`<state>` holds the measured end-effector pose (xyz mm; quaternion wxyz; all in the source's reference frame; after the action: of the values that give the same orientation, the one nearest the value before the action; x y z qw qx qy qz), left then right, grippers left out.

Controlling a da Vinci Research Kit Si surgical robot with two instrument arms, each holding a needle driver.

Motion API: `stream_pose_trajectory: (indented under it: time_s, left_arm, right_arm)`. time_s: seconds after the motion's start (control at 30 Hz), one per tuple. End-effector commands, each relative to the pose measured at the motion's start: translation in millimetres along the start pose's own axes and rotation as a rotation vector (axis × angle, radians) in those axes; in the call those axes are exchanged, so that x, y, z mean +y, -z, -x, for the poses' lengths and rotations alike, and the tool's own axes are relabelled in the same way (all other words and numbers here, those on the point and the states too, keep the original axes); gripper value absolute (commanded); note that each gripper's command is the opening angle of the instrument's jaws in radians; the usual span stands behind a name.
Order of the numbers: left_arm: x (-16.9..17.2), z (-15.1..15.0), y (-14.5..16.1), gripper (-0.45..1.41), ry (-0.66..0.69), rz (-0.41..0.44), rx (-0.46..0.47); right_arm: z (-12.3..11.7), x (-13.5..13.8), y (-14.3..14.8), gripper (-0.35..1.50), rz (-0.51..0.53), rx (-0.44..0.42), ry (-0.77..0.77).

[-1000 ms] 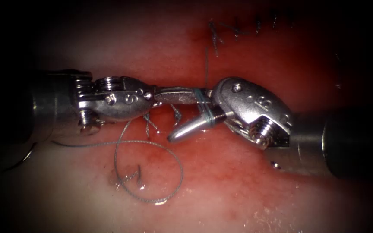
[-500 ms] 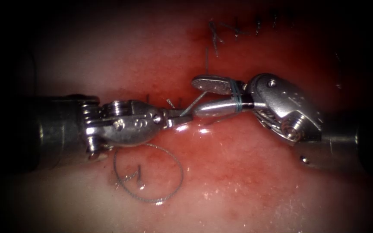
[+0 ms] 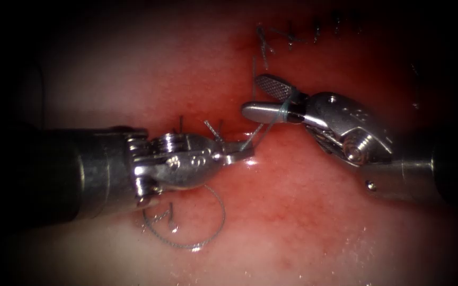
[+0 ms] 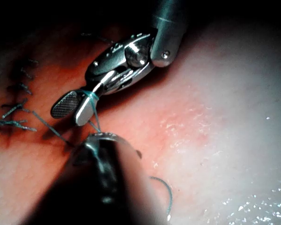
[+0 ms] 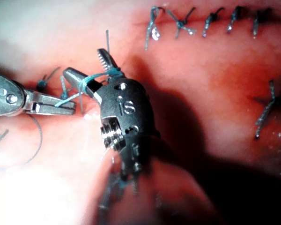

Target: Wound Closure

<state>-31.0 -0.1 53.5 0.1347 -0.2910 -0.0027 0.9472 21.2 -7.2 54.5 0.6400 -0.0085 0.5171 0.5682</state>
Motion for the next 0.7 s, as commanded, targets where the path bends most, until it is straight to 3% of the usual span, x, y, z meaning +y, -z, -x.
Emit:
stream_pose_trajectory:
  time_s: [0.03, 0.13, 0.2, 0.23, 0.47, 0.53, 0.57, 0.7]
  left_arm:
    - [0.0, -0.3, -0.9, -0.45, 0.000, 0.000, 0.001]
    - [-0.3, -0.6, -1.4, -0.45, 0.005, -0.005, -0.003]
    - [-0.5, -0.7, -1.6, -0.45, 0.008, -0.004, -0.006]
    - [-0.6, -0.7, -1.7, -0.45, 0.008, -0.005, -0.006]
    - [-1.5, -0.3, -1.8, -0.45, 0.008, 0.000, -0.010]
    - [-1.8, -0.1, -1.8, -0.45, 0.007, 0.001, -0.009]
    - [-1.8, 0.0, -1.8, -0.45, 0.006, 0.004, -0.011]
    - [-2.8, 0.7, -0.9, -0.45, 0.003, 0.019, -0.020]
  right_arm:
    - [0.9, -0.2, -0.7, 1.11, 0.018, -0.006, 0.003]
    - [1.2, -0.4, -1.3, 1.23, 0.077, -0.033, 0.010]
    - [1.5, -0.5, -1.8, 1.15, 0.081, -0.047, -0.002]
    - [1.8, -0.5, -2.2, 0.96, 0.073, -0.060, -0.020]
    - [2.2, -0.3, -3.9, 0.93, 0.082, -0.066, -0.044]
    - [2.5, -0.7, -4.3, -0.13, 0.077, -0.064, -0.043]
    - [2.7, -0.9, -4.2, -0.35, 0.077, -0.063, -0.042]
    - [3.0, -2.0, -3.3, -0.35, 0.096, -0.070, -0.056]
